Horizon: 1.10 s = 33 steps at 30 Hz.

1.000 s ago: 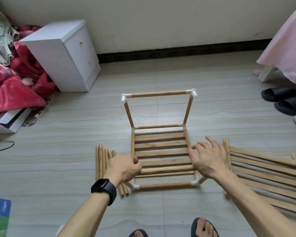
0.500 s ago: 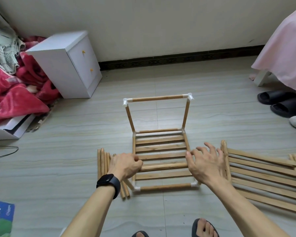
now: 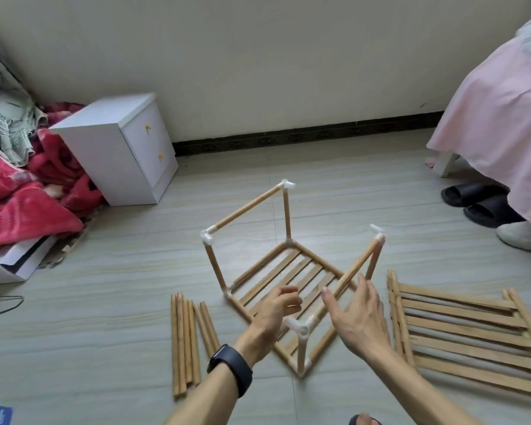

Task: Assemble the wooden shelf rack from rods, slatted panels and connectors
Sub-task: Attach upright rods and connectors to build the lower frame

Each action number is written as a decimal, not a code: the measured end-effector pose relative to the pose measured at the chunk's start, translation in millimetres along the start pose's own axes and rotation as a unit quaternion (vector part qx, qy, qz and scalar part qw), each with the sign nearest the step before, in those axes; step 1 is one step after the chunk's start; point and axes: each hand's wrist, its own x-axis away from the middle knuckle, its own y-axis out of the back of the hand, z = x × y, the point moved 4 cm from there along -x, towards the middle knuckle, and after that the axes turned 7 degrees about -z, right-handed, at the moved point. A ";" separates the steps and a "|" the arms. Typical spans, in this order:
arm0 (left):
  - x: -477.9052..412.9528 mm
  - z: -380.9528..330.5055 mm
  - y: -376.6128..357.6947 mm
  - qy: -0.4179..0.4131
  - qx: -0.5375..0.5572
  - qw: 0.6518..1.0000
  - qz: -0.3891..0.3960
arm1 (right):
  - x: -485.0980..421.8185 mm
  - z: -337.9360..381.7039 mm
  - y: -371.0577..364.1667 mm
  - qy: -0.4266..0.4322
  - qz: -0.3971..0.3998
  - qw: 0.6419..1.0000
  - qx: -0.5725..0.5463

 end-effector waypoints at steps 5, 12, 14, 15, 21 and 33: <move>-2.1 3.7 -2.3 -0.013 -0.058 0.998 -0.010 | 32.6 -2.3 -18.2 -0.051 0.103 0.993 -0.031; 2.0 3.9 44.1 -0.072 -0.225 0.968 -0.086 | 30.7 1.6 -17.9 -0.055 0.162 0.985 -0.034; 4.6 2.4 63.0 -0.085 -0.295 0.944 -0.121 | 28.3 1.4 -15.6 -0.054 0.156 0.986 -0.035; 5.9 0.0 73.0 -0.086 -0.320 0.932 -0.146 | 26.5 0.5 -13.4 -0.052 0.151 0.987 -0.033; 10.2 -22.8 122.5 -0.122 -0.327 0.881 -0.319 | 11.7 -21.1 5.5 -0.022 0.106 0.994 0.015; 2.6 9.5 112.4 -0.041 -0.234 0.929 -0.282 | -15.2 -53.0 30.3 -0.016 0.023 0.999 0.025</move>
